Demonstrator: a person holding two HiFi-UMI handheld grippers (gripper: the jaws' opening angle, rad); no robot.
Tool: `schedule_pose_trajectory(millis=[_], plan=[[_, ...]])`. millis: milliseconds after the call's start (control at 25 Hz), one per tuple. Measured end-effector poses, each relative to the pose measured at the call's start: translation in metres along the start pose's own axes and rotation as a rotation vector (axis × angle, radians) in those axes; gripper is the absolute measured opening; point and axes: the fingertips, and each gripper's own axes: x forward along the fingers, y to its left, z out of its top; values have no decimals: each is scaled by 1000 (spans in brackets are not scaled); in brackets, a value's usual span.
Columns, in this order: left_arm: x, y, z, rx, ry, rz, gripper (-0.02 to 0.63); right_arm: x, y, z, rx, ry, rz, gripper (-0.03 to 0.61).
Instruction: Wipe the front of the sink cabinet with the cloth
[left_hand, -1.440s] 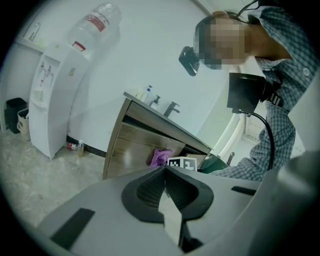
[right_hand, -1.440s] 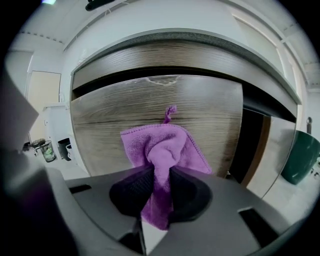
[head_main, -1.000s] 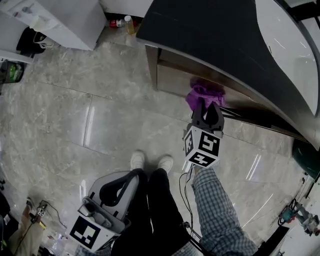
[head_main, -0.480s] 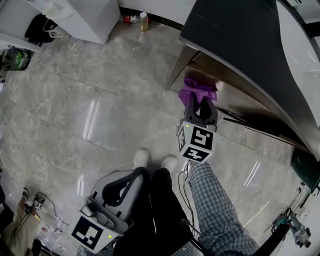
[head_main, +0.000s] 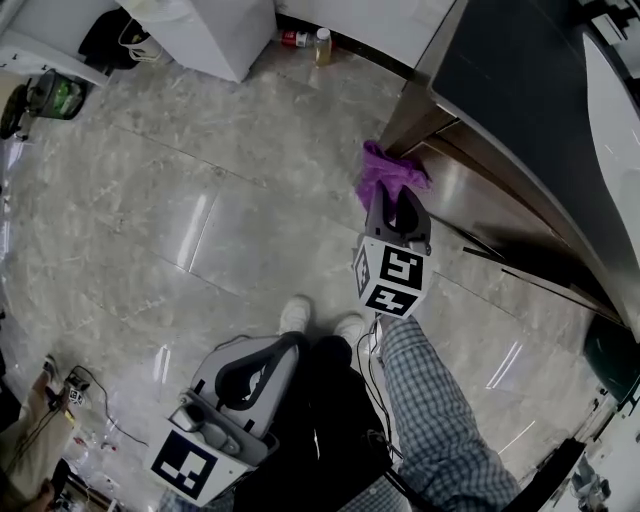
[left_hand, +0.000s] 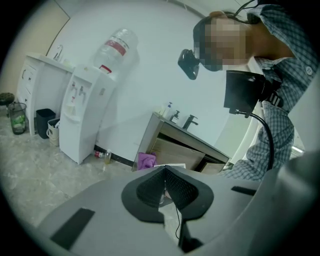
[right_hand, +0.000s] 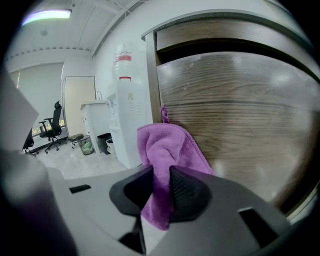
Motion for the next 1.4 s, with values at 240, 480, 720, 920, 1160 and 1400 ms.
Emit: schedule_pose_trajectory(millis=[240,480,720,920,1160,1400], plan=[[-17,-22,29,51,-16,-17,12,-38,3,16,42,21,33,78],[-28,-74,89,144,-51,-81,11,-118,-25,72,53,3,38,78],[-50,-131,138,203,-68,-156,12,-211,-56,155,102,-66,-8,78],[-66,-172,157,245,-40,-200,11,-292,-86,212,160,-127,-88,78],[-89,-201,164,256,-16,-253,11,-378,-83,246,183,-154,-141,79],[-102,-213,167,298,-23,-307,12,-434,-60,246,237,-165,-132,78]])
